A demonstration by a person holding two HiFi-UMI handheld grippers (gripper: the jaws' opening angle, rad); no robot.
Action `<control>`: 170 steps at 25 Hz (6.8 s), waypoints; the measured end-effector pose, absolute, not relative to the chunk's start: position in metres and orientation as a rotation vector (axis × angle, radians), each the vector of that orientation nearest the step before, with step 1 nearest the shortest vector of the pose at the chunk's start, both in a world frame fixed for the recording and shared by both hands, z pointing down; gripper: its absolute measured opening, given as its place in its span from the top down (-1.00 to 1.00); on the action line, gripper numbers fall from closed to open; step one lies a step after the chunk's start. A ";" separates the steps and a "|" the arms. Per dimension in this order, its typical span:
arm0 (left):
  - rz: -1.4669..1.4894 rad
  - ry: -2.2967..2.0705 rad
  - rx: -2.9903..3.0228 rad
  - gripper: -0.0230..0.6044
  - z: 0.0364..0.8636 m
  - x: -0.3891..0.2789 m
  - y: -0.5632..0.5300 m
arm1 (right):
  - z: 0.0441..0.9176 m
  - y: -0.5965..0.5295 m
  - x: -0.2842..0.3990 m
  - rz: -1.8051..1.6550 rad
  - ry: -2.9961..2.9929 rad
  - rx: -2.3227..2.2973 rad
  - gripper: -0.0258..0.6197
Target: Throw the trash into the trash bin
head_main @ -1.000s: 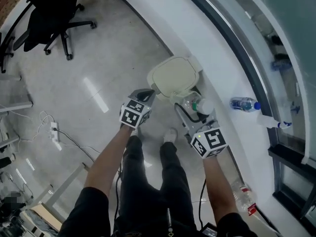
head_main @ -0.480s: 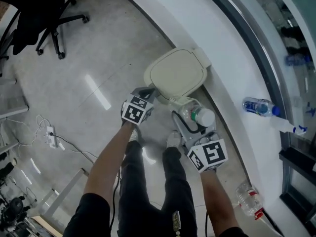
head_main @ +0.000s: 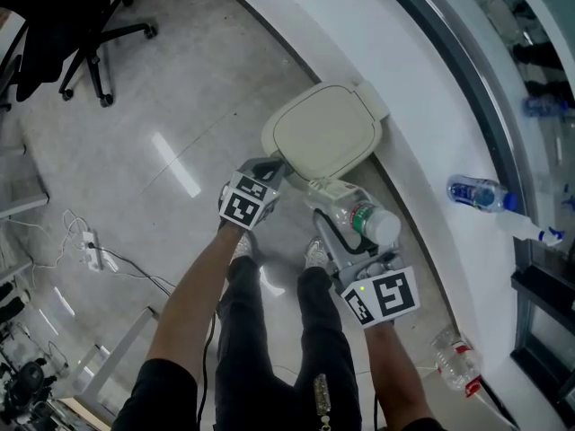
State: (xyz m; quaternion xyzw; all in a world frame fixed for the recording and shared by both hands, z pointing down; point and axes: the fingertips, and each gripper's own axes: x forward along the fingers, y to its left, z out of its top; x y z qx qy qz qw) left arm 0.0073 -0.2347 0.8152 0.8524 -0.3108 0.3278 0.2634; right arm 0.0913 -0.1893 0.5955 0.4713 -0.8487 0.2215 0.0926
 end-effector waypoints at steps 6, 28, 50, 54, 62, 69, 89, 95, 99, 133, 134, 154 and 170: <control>0.857 -0.827 2.318 0.91 0.814 0.008 -0.235 | 0.592 -0.185 0.080 0.648 -2.523 1.388 -0.03; 0.858 -0.830 2.403 0.91 0.784 0.007 -0.246 | 0.638 -0.210 0.097 0.588 -2.403 1.401 -0.03; 0.778 -0.703 2.422 0.91 0.757 -0.005 -0.250 | 0.814 -0.287 0.081 0.713 -1.971 1.156 -0.04; 0.774 -0.685 2.414 0.91 0.759 -0.004 -0.247 | 0.826 -0.282 0.079 0.739 -1.935 1.128 -0.04; 0.809 -0.683 2.381 0.91 0.771 -0.012 -0.244 | 0.834 -0.273 0.074 0.717 -1.899 1.090 -0.28; 0.832 -0.694 2.371 0.91 0.773 -0.008 -0.247 | 0.818 -0.275 0.083 0.674 -1.960 1.115 -0.28; 0.927 -0.719 2.364 0.91 0.761 0.023 -0.248 | 0.622 -0.313 0.172 0.436 -2.223 1.462 0.92; 0.953 -0.715 2.382 0.91 0.746 0.031 -0.258 | 0.567 -0.351 0.227 0.381 -2.203 1.675 0.92; 0.968 -0.717 2.398 0.91 0.735 0.033 -0.267 | 0.566 -0.371 0.261 0.405 -2.128 1.740 0.92; 0.995 -0.825 2.273 0.91 0.742 -0.020 -0.241 | 0.769 -0.236 0.096 0.760 -2.104 1.053 0.92; 0.990 -0.826 2.270 0.91 0.742 -0.019 -0.240 | 0.775 -0.235 0.094 0.761 -2.089 1.051 0.92; 0.929 -0.832 2.256 0.91 0.741 -0.020 -0.217 | 0.817 -0.223 0.080 0.821 -1.847 0.955 0.91; 0.901 -0.887 2.251 0.91 0.734 -0.030 -0.208 | 0.807 -0.226 0.077 0.611 -1.843 0.703 0.92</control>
